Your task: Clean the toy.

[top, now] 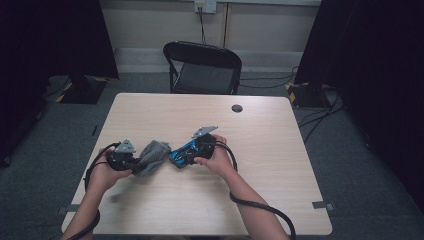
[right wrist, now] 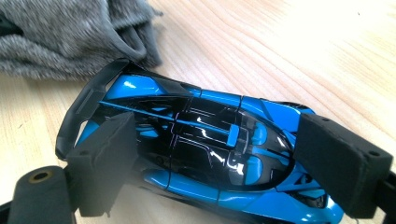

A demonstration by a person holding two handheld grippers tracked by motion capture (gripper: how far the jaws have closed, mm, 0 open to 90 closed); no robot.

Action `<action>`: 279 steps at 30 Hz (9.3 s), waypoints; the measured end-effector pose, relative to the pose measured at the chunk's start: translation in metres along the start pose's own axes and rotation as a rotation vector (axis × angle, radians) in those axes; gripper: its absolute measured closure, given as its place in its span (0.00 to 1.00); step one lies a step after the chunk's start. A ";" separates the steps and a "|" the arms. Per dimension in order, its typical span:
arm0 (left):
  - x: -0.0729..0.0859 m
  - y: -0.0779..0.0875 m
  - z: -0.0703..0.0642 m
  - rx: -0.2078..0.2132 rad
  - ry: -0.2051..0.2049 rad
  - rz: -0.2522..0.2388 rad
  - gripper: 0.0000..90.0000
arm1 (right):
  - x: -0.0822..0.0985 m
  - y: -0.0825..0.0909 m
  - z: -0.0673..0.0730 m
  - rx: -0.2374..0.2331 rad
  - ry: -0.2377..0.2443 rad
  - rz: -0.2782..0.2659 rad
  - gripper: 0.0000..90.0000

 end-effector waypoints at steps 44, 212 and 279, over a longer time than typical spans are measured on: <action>-0.070 0.015 -0.003 0.000 -0.054 -0.066 0.84 | 0.007 0.029 -0.013 -0.005 -0.004 -0.043 0.21; -0.106 -0.122 -0.052 0.032 -0.047 0.031 0.28 | 0.101 0.108 -0.079 0.083 -0.039 -0.052 0.32; -0.122 -0.107 -0.057 0.057 -0.052 0.099 0.30 | 0.110 0.091 -0.087 0.085 -0.039 -0.012 0.33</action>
Point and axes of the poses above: each handheld gripper's, and its own axes: y roughly backward along the jaws, x roughly out of its underside, z roughly to its left, the point moved 3 cm from there along -y, roughly forward along the jaws, and after that the axes turned 6 degrees about z, right-handed, at the moved point
